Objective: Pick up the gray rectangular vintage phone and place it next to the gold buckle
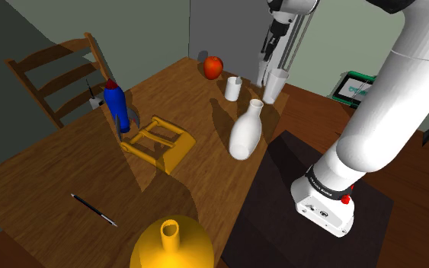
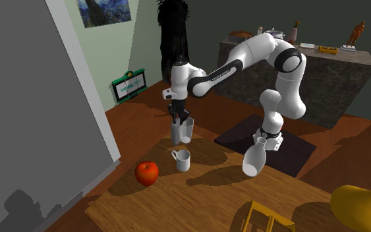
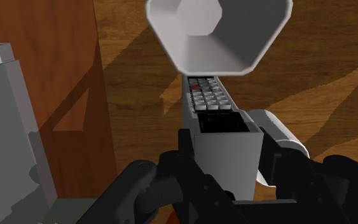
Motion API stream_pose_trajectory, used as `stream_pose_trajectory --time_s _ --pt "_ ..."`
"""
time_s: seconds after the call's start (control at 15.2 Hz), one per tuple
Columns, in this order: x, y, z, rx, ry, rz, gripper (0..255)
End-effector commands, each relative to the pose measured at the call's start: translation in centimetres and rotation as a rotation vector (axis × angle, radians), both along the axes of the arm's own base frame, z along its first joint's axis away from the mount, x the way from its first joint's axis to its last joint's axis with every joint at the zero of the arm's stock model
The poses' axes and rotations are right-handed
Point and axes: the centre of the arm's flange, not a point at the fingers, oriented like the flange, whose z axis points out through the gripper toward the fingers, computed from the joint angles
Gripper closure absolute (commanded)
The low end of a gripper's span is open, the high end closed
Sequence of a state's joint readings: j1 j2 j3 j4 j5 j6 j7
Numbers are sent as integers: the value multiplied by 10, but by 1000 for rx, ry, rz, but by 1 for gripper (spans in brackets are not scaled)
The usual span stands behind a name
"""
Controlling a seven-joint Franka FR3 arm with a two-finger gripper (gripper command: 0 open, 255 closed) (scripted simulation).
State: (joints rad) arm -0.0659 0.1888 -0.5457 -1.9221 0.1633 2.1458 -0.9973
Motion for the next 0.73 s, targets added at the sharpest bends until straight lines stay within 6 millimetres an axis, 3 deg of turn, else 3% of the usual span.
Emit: stream_pose_trajectory --time_s 0.0,0.66 --pt "0 0 11 0 0 0 255" --pt "0 0 63 0 0 0 255"
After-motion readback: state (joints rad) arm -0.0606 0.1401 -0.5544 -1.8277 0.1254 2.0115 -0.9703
